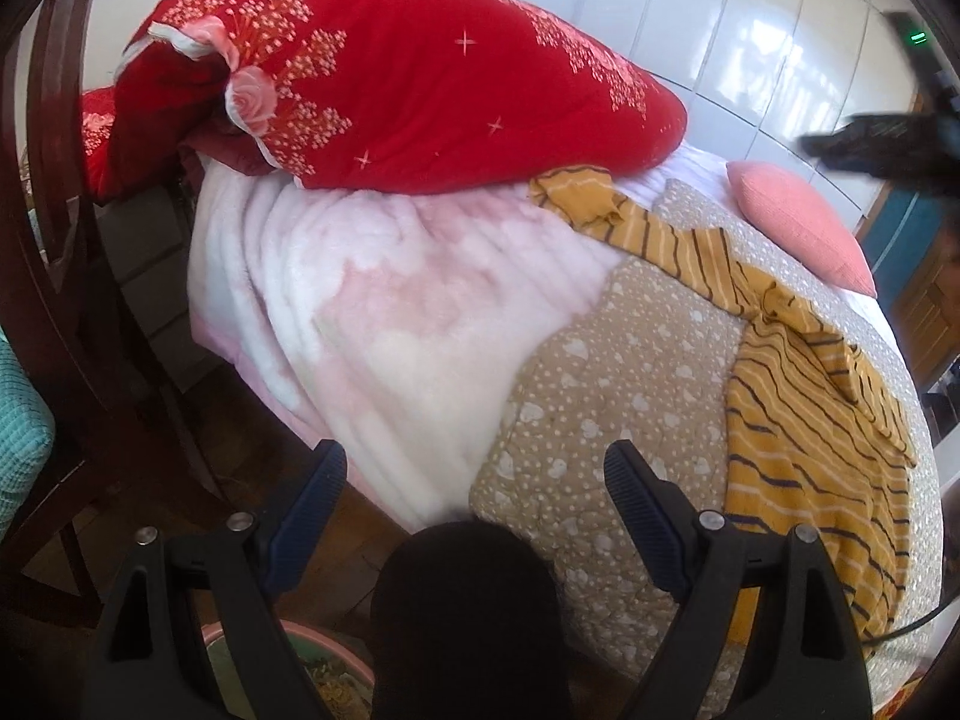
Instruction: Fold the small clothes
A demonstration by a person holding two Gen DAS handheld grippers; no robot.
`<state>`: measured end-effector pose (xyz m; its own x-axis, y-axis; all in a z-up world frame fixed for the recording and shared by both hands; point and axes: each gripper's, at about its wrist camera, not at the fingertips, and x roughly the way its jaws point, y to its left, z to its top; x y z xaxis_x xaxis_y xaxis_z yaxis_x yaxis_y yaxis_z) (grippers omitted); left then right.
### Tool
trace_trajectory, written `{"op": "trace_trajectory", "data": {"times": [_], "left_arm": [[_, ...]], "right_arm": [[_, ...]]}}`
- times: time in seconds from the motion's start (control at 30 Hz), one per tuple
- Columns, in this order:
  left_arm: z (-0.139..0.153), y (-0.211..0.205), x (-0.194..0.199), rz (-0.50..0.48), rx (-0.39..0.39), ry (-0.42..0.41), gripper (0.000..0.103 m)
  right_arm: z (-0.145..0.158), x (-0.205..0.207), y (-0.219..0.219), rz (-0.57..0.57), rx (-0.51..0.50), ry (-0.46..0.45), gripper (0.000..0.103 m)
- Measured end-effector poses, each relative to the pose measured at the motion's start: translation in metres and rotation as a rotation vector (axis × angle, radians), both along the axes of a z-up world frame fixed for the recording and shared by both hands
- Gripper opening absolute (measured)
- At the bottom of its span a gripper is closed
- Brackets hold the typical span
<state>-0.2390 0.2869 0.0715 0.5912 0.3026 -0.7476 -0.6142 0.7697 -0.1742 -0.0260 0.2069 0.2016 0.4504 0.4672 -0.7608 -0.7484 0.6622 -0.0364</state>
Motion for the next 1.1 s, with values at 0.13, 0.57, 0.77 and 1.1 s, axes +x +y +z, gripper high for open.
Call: {"op": "trace_trajectory", "data": {"times": [0.13,0.57,0.77,1.1], "left_arm": [[-0.014,0.011,0.0,0.003,-0.015,0.017,0.087],[-0.056,0.063,0.001,0.029,-0.076,0.051,0.087],[-0.055,0.06,0.007,0.027,-0.072,0.049,0.087],[-0.008,0.014,0.007,-0.019,0.033,-0.011,0.087]], "right_arm": [[-0.061,0.012,0.046,0.032,-0.03,0.128,0.046],[-0.167,0.123,0.174,-0.226,-0.052,0.266,0.043],[-0.132,0.109,0.17,-0.163,-0.023,0.189,0.005],[-0.036,0.106,0.017,-0.258,0.067,0.093,0.004]]}}
